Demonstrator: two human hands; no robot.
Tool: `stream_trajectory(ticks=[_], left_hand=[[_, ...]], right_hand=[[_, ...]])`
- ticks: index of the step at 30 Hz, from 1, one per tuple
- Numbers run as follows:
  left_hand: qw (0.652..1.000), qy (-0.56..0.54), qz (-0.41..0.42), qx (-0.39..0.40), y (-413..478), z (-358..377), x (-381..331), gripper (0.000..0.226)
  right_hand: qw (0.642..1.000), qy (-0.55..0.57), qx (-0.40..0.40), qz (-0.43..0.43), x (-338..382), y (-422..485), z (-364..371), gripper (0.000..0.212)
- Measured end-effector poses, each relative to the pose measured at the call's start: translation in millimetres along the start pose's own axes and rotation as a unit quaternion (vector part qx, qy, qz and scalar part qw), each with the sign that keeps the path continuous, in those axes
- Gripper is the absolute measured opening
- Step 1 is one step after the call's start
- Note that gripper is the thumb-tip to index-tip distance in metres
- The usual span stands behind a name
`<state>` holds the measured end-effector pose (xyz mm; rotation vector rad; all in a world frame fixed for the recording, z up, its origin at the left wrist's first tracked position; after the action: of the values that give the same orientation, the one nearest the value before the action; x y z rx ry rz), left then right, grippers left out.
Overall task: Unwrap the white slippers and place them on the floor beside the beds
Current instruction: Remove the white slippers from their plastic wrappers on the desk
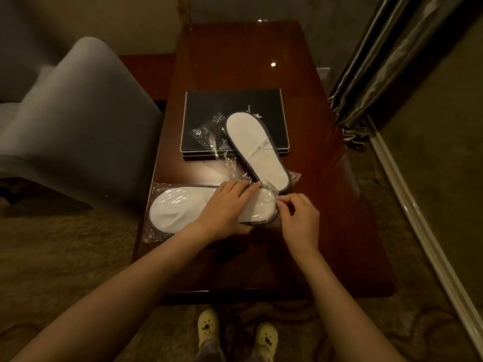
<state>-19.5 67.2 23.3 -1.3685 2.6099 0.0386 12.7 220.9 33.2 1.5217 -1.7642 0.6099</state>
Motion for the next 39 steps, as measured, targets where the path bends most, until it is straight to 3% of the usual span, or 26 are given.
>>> stream_trajectory(ticks=[6,11,14,16,19,22,26,29,34,39], left_hand=[[0.997,-0.055,-0.024,-0.048,-4,-40,7,0.103],[0.997,-0.054,-0.038,-0.040,-7,-46,6,0.103],[0.997,-0.052,-0.044,-0.048,-12,-48,8,0.103],[0.996,-0.053,-0.049,-0.052,-15,-50,10,0.103],[0.993,-0.082,-0.055,-0.067,-15,-56,11,0.102],[0.988,-0.118,-0.072,-0.065,-16,-60,17,0.102],[0.983,-0.160,-0.083,-0.045,-21,-59,23,0.104],[0.980,-0.171,-0.099,-0.040,-23,-57,25,0.104],[0.995,-0.048,-0.076,-0.053,-27,-61,18,0.103],[0.996,0.009,-0.030,-0.082,-27,-64,-4,0.102]], right_hand=[[0.994,0.068,-0.081,0.033,1,17,-20,0.011],[0.980,0.148,-0.012,0.135,-20,15,-11,0.017],[0.990,0.116,-0.038,0.069,-3,11,-28,0.022],[0.993,0.078,-0.070,-0.044,24,5,-44,0.023],[0.984,-0.018,0.009,-0.179,55,-5,-42,0.025],[0.976,-0.089,0.099,-0.169,45,-11,-28,0.016],[0.973,-0.077,0.059,-0.208,40,-19,-30,0.008],[0.983,-0.049,0.018,-0.176,36,-25,-29,0.008],[0.989,0.071,0.127,-0.036,22,-11,-17,0.009],[0.971,0.149,0.186,-0.032,56,17,-15,0.009]])
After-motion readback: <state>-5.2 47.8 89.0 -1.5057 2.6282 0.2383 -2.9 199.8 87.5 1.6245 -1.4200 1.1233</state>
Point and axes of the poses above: each hand's wrist, its own y-axis towards the middle knuckle, its own z-axis out of the palm, x = y × z, the point moved 6 cm from there along y, towards the middle knuckle, and after that the axes turned 5 degrees about x, right-handed, at the moved point
